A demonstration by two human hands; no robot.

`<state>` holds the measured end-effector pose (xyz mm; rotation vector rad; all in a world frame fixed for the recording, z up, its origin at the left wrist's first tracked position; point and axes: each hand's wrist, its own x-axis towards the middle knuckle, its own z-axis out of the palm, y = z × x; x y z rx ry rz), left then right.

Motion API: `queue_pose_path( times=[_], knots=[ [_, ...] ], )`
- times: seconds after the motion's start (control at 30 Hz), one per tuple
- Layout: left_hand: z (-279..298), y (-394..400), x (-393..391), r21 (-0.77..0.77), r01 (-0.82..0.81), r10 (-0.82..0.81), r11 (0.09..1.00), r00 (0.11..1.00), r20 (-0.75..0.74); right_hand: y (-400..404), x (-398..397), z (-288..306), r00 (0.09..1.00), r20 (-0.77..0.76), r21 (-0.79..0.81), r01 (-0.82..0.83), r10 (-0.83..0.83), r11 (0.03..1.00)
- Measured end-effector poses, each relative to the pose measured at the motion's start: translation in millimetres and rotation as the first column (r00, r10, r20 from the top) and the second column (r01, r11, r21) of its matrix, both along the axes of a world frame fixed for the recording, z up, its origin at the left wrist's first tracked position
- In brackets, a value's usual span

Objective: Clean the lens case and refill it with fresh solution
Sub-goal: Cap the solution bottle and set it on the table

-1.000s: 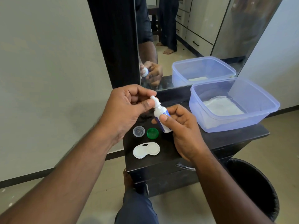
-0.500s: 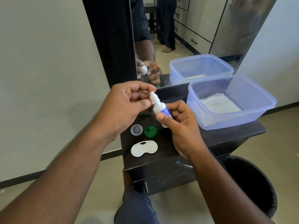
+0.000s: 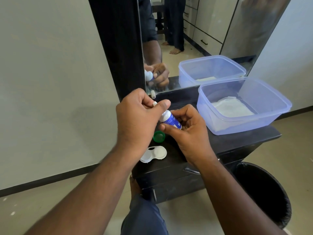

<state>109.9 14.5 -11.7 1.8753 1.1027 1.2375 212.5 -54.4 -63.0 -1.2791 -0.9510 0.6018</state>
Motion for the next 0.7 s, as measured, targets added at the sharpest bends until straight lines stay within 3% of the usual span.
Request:
queue_pose_path(
  times=[0.1,0.27,0.5,0.63,0.7],
  knots=[
    [-0.8,-1.4,3.1,0.060,-0.050,0.052,0.997,0.998,-0.035,0.2,-0.7,-0.5,0.999,0.004,0.011,0.035,-0.035,0.999],
    [2.6,5.4,1.5,0.000,-0.070,0.070,0.998,0.997,0.018,-0.4,-1.4,-1.5,0.997,0.027,-0.005,0.075,-0.075,0.997],
    [5.7,9.0,-4.8,-0.198,0.182,-0.176,0.963,0.983,0.046,1.2,0.5,-2.8,0.996,-0.053,0.024,0.077,-0.076,0.997],
    [10.1,9.8,-8.4,-0.343,0.421,-0.373,0.840,0.906,0.199,1.7,0.3,-1.3,0.989,-0.148,0.043,0.030,-0.023,0.999],
    [10.4,11.4,-9.4,-0.389,0.466,-0.415,0.795,0.885,0.212,1.8,0.8,-0.6,0.984,-0.177,0.048,0.005,0.004,0.999]
  ],
)
